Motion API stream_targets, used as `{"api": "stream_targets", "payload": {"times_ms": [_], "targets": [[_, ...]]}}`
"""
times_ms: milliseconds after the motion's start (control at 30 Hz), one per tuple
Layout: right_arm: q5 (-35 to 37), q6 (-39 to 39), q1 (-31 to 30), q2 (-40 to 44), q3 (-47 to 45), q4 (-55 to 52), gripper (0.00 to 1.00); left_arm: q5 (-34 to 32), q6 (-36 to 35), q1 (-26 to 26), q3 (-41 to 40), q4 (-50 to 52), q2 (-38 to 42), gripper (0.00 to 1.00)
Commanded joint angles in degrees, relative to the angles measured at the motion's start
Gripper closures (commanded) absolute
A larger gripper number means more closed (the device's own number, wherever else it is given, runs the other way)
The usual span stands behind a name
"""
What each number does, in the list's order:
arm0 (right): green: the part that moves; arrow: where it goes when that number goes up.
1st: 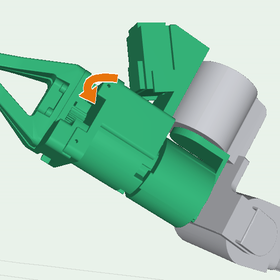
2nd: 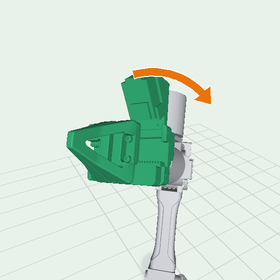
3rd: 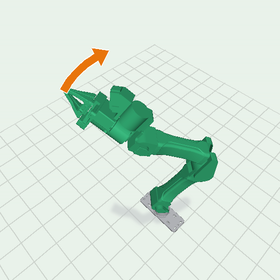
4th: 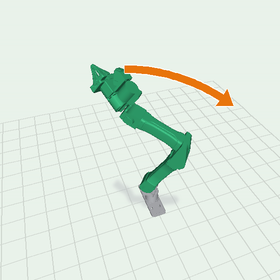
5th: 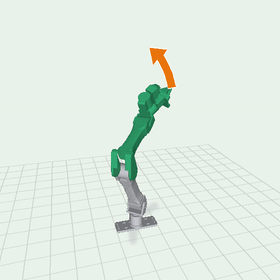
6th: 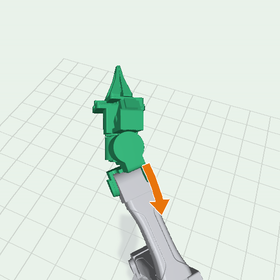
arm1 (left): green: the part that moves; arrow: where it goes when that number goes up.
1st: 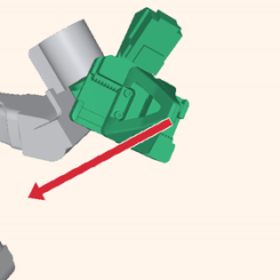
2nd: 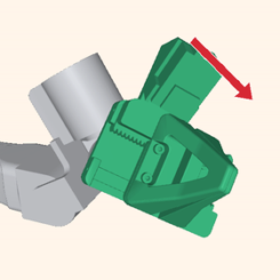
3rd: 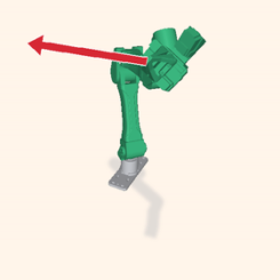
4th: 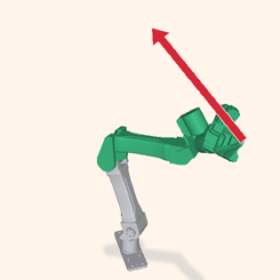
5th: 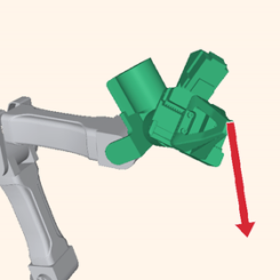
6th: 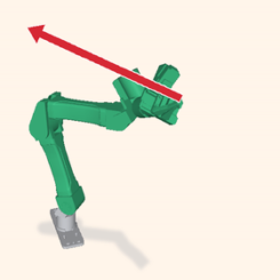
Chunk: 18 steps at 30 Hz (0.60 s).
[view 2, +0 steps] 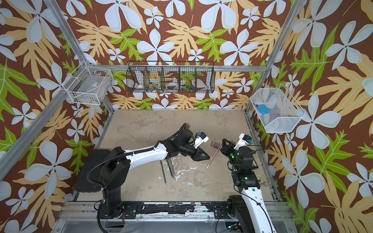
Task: Remove the protective cover of the pencils
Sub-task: Pick up the pencil from the center of the board.
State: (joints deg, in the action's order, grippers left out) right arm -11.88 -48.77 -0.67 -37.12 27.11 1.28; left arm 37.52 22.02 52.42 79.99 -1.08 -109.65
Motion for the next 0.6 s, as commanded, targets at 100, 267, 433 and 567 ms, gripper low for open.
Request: {"api": "stream_targets", "payload": {"times_ms": [100,267,433,567], "targets": [[2.52,0.33,-0.18,-1.06,-1.08,1.76,1.00,1.18,-0.58,0.02,0.61,0.04,0.06,0.69],[1.91,-3.87,-0.62,-1.93,-2.59,6.49,1.00,1.86,-0.22,0.32,0.61,-0.32,-0.30,0.69],[1.36,-7.44,-1.87,-4.89,-1.50,9.60,1.00,1.69,-0.22,0.73,0.61,-0.21,-0.98,0.69],[1.84,-8.28,-2.83,-6.01,-0.19,10.56,1.00,1.76,-0.31,0.73,0.87,0.04,-1.36,0.69]]}}
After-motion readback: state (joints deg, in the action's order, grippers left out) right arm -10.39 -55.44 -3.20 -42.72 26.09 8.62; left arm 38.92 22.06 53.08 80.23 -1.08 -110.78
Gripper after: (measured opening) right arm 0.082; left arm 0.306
